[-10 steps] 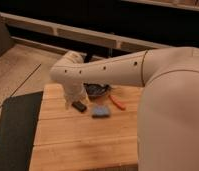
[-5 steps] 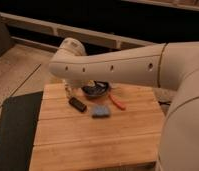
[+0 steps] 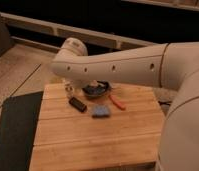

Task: Place the pepper on the white sponge

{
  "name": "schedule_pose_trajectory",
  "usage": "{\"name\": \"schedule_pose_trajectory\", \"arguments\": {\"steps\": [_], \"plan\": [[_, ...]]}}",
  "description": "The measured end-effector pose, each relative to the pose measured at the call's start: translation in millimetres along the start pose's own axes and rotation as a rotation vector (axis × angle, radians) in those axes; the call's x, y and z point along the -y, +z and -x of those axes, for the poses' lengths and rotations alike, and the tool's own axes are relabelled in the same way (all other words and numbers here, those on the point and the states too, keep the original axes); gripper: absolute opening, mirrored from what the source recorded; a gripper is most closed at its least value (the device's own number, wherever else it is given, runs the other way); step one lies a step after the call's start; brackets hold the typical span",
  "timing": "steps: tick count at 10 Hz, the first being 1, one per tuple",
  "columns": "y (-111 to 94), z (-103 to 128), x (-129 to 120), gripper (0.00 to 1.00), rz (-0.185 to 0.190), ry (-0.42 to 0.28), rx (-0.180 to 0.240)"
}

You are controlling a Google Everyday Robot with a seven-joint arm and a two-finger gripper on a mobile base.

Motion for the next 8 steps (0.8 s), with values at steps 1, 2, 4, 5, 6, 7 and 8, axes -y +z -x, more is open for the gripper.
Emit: {"name": "schedule_pose_trajectory", "arguments": {"steps": [1,2,4,5,6,7,8], "plan": [[9,-5,21,0.65,-0.014,0.014,-0.017],[14,-4,35,0.65,-0.011,0.034,-0.012],[26,-2,63,0.65,0.022,0.107,0.012],[31,-4,77,0.65,0.047,0.154,0.024],[35,-8,88,0.65,0.068,0.2,0.032],[40,-16,107,0.65,0.082,0.269,0.037],[40,-17,107,0.65,0.089,0.278,0.036]]}}
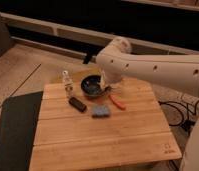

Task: Place the pepper on the white sponge

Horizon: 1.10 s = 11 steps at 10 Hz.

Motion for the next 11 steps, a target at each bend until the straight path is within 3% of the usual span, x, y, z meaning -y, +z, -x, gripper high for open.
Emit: {"name": "schedule_pose_trajectory", "arguments": {"steps": [4,7,9,11], "plan": [[1,2,-4,0.65,0.004,-0.004,0.0],[33,13,20,0.65,0.037,-0.016,-0.039],[58,26,54,0.65,0.129,0.009,-0.024],[84,20,80,0.65,0.184,0.06,-0.051]]}}
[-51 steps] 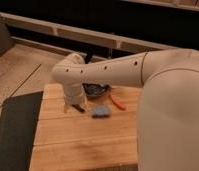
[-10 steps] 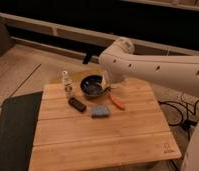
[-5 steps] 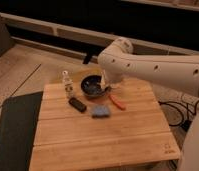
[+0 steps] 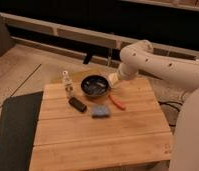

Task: Place the pepper on the white sponge

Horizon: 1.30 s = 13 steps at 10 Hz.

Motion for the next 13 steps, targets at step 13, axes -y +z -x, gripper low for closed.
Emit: {"name": "schedule_pose_trajectory", "arguments": {"steps": [13], "plan": [[96,-60,2,0.65,0.033,-0.199,-0.351]]}}
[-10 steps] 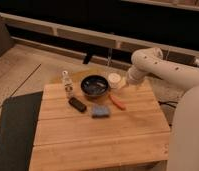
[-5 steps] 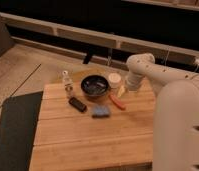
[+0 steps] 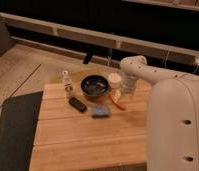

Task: Place the pepper on the white sponge

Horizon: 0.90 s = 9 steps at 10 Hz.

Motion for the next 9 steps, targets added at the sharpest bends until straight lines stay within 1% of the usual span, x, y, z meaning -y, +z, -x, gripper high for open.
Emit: {"name": "schedule_pose_trajectory", "arguments": {"steps": [1,2,3,4,5,6,7,9], "plan": [[-1,0,-1,0.65,-0.007,-0.019,0.006],[-2,1,-4,0.65,-0.02,-0.069,0.019],[-2,1,-11,0.65,-0.046,-0.153,0.027],[0,1,-24,0.65,-0.073,-0.263,0.034],[2,2,-34,0.65,-0.095,-0.346,0.034],[4,0,-38,0.65,-0.108,-0.391,0.031],[7,-1,-43,0.65,-0.115,-0.435,0.024],[10,4,-40,0.65,-0.12,-0.461,0.027]]}}
